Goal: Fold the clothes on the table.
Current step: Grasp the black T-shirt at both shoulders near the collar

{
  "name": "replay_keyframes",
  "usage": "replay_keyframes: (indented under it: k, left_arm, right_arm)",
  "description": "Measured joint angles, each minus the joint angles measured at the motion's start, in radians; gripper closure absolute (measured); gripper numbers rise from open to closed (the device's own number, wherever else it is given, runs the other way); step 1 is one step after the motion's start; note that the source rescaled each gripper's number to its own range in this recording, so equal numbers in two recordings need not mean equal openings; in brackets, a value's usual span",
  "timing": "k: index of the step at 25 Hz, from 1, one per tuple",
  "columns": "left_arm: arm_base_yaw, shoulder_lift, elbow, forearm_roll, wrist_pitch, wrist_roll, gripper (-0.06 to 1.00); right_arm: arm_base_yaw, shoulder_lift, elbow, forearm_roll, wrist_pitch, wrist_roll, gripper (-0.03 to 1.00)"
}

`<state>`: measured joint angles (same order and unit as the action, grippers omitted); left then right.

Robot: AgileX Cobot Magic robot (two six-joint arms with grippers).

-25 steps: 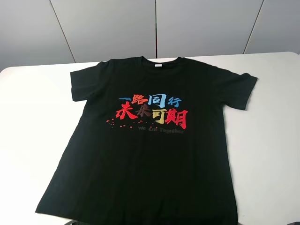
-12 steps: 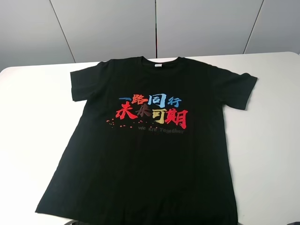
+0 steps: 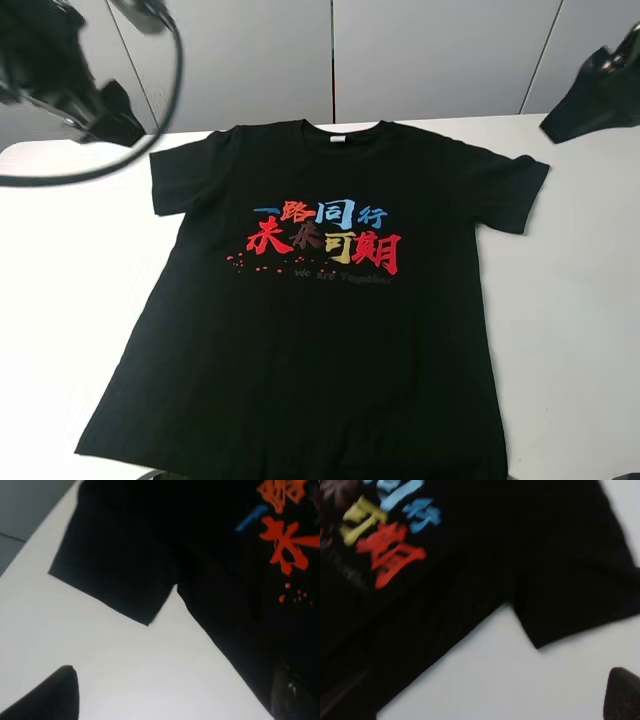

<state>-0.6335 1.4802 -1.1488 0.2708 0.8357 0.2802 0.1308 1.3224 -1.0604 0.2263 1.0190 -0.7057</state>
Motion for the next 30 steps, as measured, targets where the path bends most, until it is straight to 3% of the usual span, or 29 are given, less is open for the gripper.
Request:
replay_keyframes:
  k: [7,13,17,23,27,30]
  left_arm:
    - [-0.044,0.363,-0.032,0.251,0.061,0.029,-0.06]
    - [-0.044,0.488,-0.032,0.291,0.036,0.048,-0.06]
    - [-0.044,0.497,-0.034,0.212,-0.008,0.190,-0.06]
    - [0.007,0.497,-0.036,-0.055,-0.057,0.451,-0.06]
    - [0.071,0.499,-0.036,-0.147,-0.084,0.568,-0.06]
    - [0.109,0.519,-0.041,-0.162,-0.108,0.624,-0.06]
  right_arm:
    - [0.092,0.197,-0.001,-0.082,0.002,-0.132,-0.01]
    - [0.096,0.279,-0.001,-0.159,-0.059,-0.205,-0.01]
    - [0.096,0.329,-0.002,-0.168,-0.118,-0.225,-0.01]
    - [0.096,0.401,-0.002,-0.181,-0.176,-0.231,-0.01]
    - [0.096,0.451,-0.002,-0.180,-0.190,-0.249,-0.01]
    - [0.096,0.479,-0.002,-0.180,-0.209,-0.279,-0.01]
